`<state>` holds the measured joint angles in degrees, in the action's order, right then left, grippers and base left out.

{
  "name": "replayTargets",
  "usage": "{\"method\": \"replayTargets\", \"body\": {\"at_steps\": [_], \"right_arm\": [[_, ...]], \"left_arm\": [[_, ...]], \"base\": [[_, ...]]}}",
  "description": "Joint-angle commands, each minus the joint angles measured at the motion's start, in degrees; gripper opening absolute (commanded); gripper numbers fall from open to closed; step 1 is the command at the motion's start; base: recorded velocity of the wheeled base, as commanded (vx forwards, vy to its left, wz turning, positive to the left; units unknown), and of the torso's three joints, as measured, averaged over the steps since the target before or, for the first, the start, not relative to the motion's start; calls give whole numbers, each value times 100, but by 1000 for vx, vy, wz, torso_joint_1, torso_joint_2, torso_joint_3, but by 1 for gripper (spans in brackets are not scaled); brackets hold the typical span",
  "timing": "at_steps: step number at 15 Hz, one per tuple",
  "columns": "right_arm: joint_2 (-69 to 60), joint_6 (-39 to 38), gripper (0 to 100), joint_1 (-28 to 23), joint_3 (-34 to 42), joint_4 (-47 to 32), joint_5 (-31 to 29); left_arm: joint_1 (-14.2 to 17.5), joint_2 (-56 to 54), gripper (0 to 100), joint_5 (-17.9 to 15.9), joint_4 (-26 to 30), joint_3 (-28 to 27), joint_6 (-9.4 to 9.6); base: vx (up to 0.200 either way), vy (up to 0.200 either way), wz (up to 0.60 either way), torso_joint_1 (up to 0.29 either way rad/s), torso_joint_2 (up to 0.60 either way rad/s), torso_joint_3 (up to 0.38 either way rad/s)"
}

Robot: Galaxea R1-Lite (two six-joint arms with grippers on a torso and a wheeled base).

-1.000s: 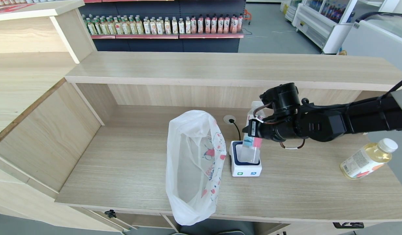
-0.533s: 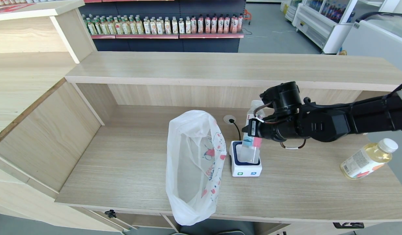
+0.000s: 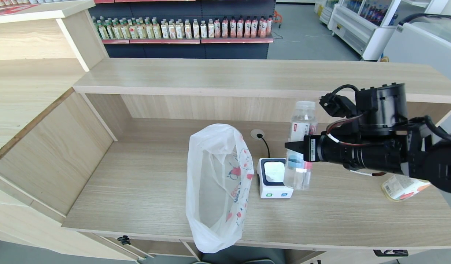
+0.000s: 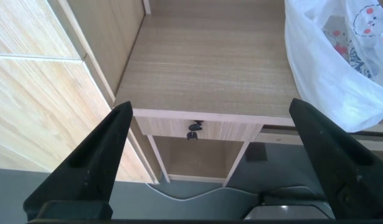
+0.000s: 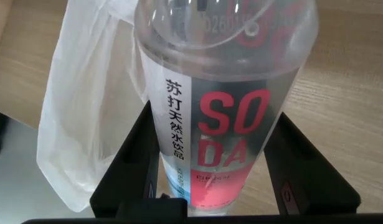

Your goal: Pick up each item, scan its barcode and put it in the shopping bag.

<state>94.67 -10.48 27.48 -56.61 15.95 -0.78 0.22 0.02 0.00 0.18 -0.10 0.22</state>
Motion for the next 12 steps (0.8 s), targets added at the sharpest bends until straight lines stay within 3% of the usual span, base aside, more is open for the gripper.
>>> {"method": "replayTargets", "body": {"at_steps": [1,7,12], "right_arm": [[-414,143,0,-6,528,330,25],[-423,134,0,38,467,348,43],[-362,143,0,135,230,374,342]], "left_arm": [[4,-2,100,0,-1,1,4],[4,-2,100,0,-1,1,4],[4,-2,100,0,-1,1,-4]], "base": [[0,0,0,0,0,0],[0,0,0,0,0,0],[0,200,0,-3,1,3]]}}
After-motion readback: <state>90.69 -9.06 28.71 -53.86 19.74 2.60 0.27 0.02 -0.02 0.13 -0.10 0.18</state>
